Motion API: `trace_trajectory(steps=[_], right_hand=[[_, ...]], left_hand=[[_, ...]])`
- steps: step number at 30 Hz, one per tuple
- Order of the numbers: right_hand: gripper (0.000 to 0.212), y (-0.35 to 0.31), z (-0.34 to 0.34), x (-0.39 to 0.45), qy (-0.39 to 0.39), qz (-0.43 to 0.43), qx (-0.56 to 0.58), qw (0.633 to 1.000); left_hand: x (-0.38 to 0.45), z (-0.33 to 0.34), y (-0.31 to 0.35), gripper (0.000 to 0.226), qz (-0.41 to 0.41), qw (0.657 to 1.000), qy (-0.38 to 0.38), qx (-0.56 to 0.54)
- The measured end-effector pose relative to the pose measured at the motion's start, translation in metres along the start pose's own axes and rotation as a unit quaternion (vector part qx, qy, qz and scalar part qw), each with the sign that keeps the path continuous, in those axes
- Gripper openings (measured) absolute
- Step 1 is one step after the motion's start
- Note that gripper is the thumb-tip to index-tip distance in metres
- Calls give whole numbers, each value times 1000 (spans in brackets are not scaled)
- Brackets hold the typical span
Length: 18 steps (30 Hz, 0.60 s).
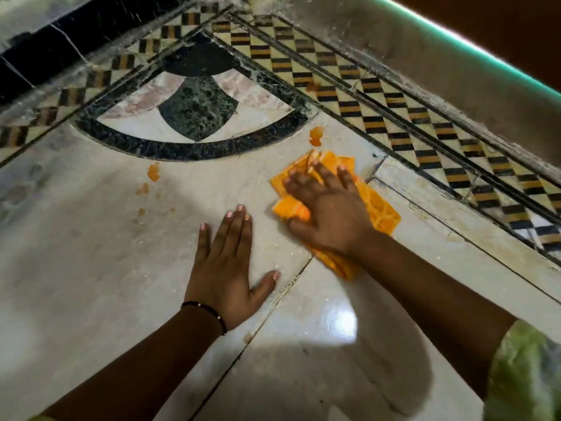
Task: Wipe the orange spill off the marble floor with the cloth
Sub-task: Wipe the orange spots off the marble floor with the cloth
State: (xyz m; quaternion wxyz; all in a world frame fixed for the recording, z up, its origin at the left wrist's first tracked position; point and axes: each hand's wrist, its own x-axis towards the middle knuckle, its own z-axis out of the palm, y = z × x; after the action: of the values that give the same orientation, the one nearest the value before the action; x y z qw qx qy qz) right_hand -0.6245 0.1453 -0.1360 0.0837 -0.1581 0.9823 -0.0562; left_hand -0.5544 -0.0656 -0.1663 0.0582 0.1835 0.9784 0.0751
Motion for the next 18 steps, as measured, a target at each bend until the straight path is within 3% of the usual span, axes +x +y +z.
trace_trajectory(steps=[3, 9, 14, 18], right_hand=[[78, 9, 7, -35, 26, -22, -17, 999], [88, 34, -4, 26, -5, 93, -11, 996], [84, 24, -3, 8, -8, -22, -16, 1000], [86, 58, -4, -6, 7, 51, -28, 998]], left_hand=[[0, 0, -1, 89, 2, 1000, 2, -10], [1, -2, -1, 90, -1, 1000, -2, -17], [2, -5, 0, 90, 0, 1000, -10, -14], [2, -4, -1, 90, -4, 1000, -15, -10]])
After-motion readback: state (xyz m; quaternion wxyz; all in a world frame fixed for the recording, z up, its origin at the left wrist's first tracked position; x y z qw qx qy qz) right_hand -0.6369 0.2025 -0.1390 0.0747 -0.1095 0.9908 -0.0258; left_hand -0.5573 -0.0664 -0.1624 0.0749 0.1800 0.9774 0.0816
